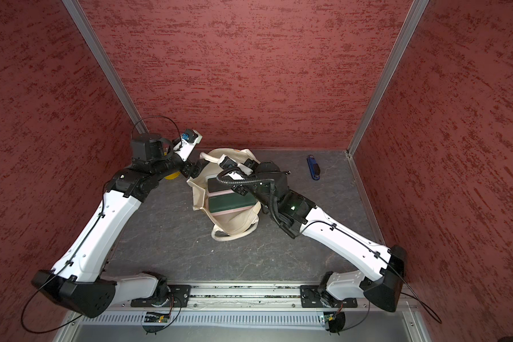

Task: Take out the pencil case from the canvas bag
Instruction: Adjust the canvas bag at the center of the board.

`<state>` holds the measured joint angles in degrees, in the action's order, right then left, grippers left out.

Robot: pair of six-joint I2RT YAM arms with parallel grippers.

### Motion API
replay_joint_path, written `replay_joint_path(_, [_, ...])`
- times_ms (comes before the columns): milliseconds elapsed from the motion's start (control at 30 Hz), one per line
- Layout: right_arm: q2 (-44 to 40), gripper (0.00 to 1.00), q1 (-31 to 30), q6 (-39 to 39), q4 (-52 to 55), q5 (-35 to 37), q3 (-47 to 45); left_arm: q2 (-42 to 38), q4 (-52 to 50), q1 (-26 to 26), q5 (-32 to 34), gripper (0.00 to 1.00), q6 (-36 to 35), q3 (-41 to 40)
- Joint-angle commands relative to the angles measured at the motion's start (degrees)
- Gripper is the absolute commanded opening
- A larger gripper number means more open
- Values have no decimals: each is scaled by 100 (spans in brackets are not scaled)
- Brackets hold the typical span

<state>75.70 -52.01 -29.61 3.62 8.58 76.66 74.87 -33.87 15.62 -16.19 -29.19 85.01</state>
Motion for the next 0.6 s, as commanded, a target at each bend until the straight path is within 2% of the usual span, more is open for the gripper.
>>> replay_joint_path(0, [-188, 0, 37, -38, -259, -174, 110, 106, -60, 38, -141, 82, -147, 138])
replay_joint_path(167, [-196, 0, 34, -46, -255, -130, 112, 316, -63, 37, -273, 69, -167, 122])
replay_joint_path(367, [-198, 0, 99, -43, -366, -150, 120, 286, 9, 38, -599, 35, -269, -182])
replay_joint_path(567, [-131, 0, 330, 126, -657, -92, 121, -29, 261, 31, -785, 27, -319, -769])
